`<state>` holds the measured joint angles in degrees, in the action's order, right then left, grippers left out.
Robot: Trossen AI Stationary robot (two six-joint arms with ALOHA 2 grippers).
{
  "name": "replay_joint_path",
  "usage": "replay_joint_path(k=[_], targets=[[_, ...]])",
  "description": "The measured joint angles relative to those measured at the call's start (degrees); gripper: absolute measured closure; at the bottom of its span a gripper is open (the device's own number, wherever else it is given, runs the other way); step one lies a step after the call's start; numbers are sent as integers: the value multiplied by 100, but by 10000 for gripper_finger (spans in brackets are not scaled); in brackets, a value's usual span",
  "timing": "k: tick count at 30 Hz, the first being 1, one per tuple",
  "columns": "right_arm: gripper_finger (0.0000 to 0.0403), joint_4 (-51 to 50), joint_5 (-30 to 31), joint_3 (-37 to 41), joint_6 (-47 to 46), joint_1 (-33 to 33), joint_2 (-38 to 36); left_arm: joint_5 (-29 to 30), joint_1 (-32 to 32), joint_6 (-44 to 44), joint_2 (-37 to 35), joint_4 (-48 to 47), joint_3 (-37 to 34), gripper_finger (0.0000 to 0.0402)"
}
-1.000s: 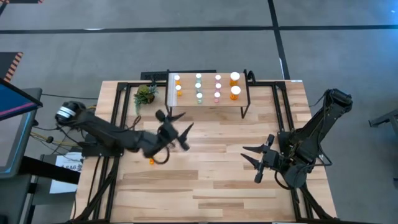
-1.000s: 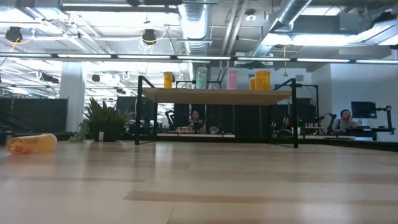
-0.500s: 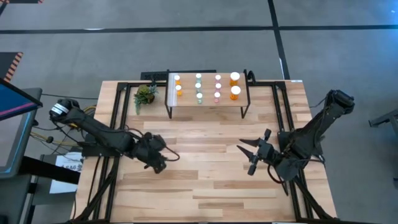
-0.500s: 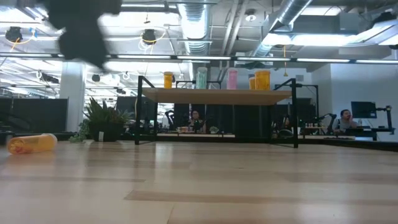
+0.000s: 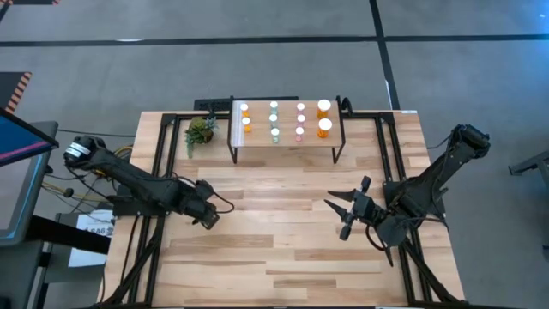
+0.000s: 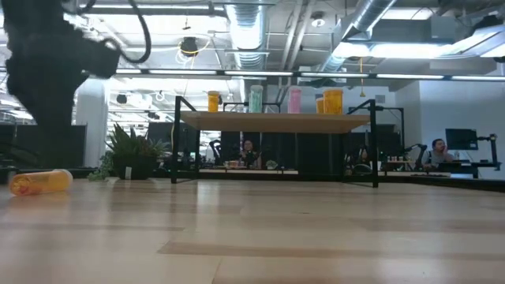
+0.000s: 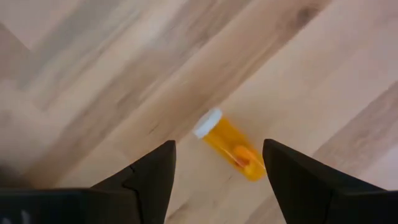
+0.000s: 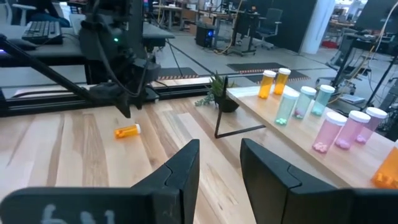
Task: Pick and place medicine bottles onto shelf by color
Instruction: Put the small orange pill bottle on the shelf aligned with the other orange pill bottles
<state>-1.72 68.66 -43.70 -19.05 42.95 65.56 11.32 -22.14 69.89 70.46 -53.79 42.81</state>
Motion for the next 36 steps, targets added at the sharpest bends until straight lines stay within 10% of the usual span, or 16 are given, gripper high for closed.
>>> replay_joint_path(k=[11, 36], targets=[[266, 35, -20, -4, -2, 12, 0, -319, 351, 1096, -1190, 1336, -1229, 173], [265, 48, -26, -4, 0, 1, 0, -1200, 1079, 711, -173, 1894, -1301, 172]])
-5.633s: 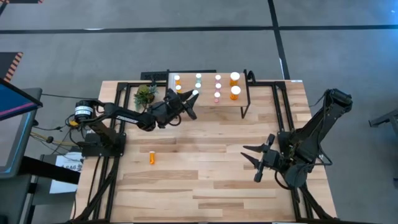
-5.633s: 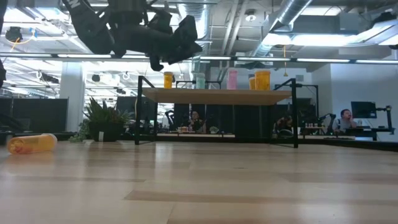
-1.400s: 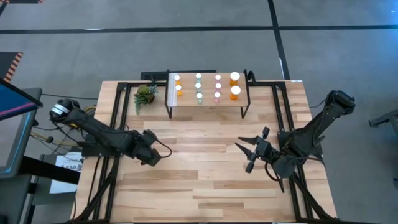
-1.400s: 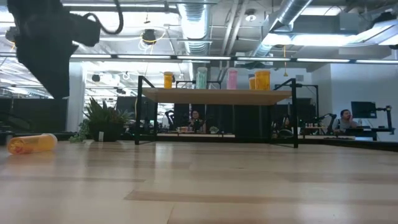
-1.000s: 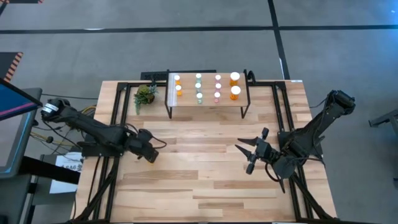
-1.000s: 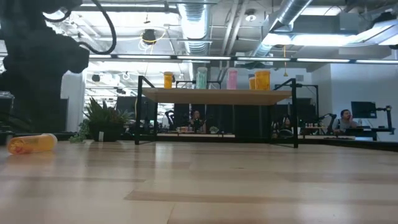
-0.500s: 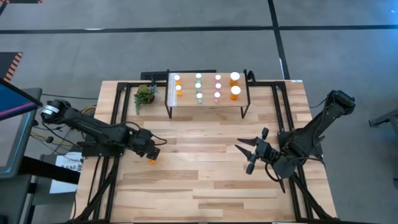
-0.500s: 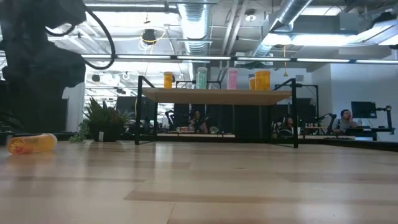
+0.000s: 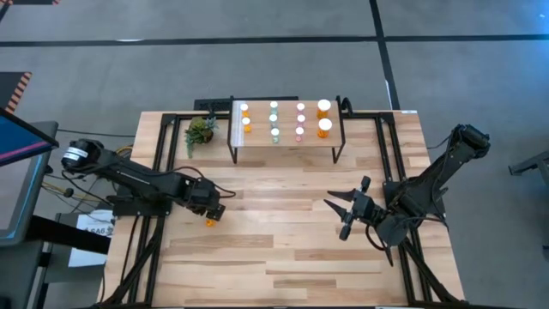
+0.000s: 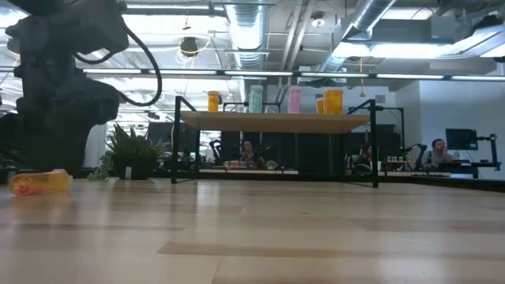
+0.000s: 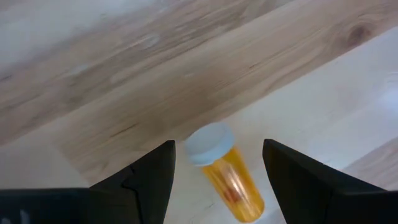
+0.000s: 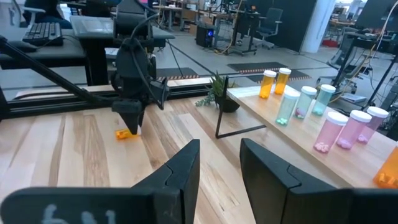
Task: Pick and place medicine bottles onto shelf by color
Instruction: Put the small orange pill bottle on the shelf aligned with the other orange pill bottles
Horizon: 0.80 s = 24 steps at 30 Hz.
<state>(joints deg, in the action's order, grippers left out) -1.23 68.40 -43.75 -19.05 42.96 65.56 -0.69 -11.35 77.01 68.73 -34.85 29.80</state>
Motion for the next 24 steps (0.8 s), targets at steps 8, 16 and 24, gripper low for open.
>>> replay_joint_path(k=[8, 16, 24], targets=[[266, -18, -2, 0, 0, 0, 0, -192, 0, -81, 406, 45, 15, 192], [265, -4, -2, 0, 0, 0, 0, -218, 110, -309, 518, 30, 61, 222], [268, -2, -1, 0, 0, 0, 0, -98, 170, -630, 528, 392, 228, 243]])
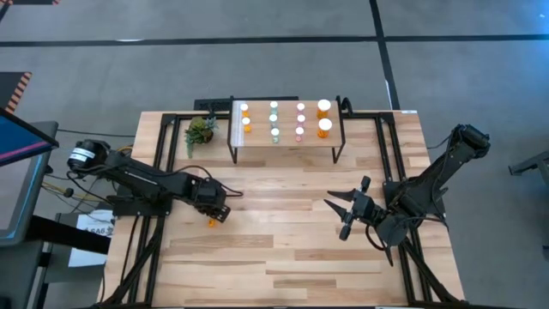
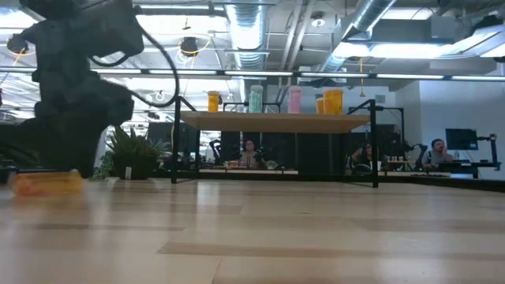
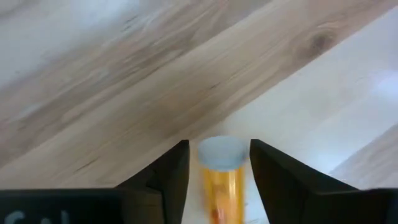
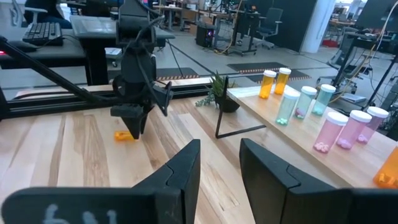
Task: Pick and place medicine bottles onto shelf by color
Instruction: Put the small orange pill bottle on the shelf aligned with the other orange pill bottles
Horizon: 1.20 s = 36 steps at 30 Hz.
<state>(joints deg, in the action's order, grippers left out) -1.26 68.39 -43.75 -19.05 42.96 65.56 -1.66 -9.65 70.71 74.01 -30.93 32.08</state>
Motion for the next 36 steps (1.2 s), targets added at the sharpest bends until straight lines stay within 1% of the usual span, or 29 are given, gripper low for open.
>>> replay_joint_path(k=[5, 9, 13, 20, 31, 36], targets=[[268, 2, -1, 0, 0, 0, 0, -18, -4, -87, 9, 134, 50, 276], [269, 2, -1, 0, 0, 0, 0, -186, -2, -115, 3, 125, 50, 302], [268, 2, -1, 0, 0, 0, 0, -339, -4, -169, 1, 147, 50, 311], [270, 2, -1, 0, 0, 0, 0, -604, -7, -452, 1, 209, 46, 295], [270, 30, -1, 0, -2, 0, 0, -582, -114, -604, 1, 202, 46, 239], [270, 42, -1, 0, 0, 0, 0, -485, -140, -604, 27, 188, 43, 229]])
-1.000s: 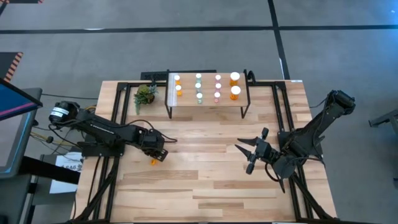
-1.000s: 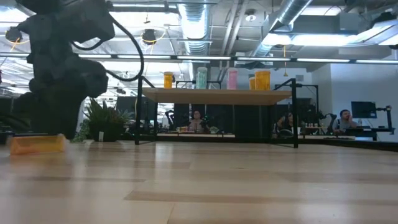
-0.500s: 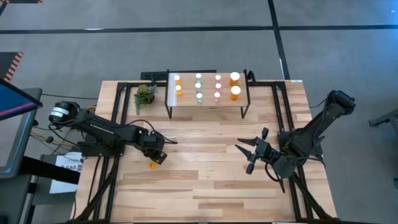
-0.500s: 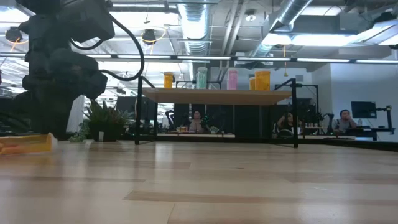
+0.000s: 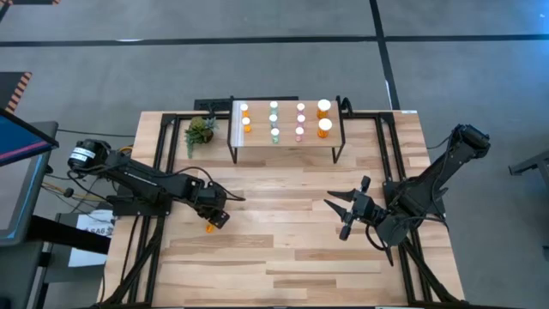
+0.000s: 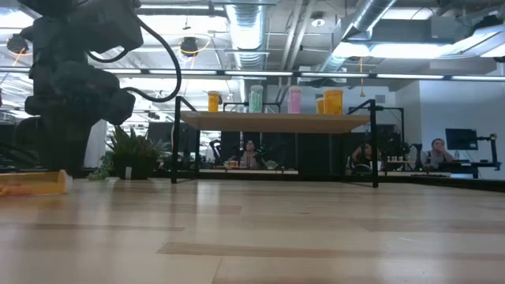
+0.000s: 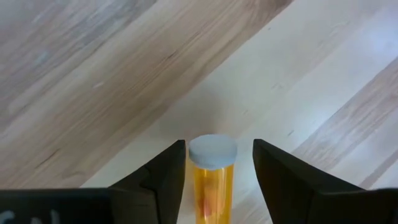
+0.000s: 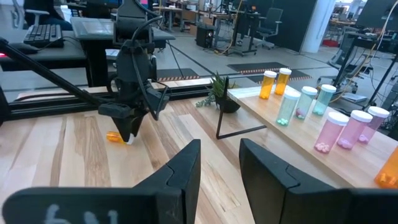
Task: Pick and place medicine bottles onto shelf by color
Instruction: Put the small orange pill bottle on the shelf aligned with the other orange pill bottles
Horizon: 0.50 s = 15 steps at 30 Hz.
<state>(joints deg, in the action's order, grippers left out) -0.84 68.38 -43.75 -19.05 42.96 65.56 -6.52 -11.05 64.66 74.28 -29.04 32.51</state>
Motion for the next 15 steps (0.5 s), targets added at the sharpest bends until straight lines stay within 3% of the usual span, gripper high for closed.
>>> replay_joint_path(k=[8, 15], targets=[[270, 2, 0, 0, -2, 2, 0, 30, -3, 0, 0, -10, 0, 230], [270, 0, 0, 0, -1, 1, 0, 22, -4, 0, 0, -149, 0, 269]])
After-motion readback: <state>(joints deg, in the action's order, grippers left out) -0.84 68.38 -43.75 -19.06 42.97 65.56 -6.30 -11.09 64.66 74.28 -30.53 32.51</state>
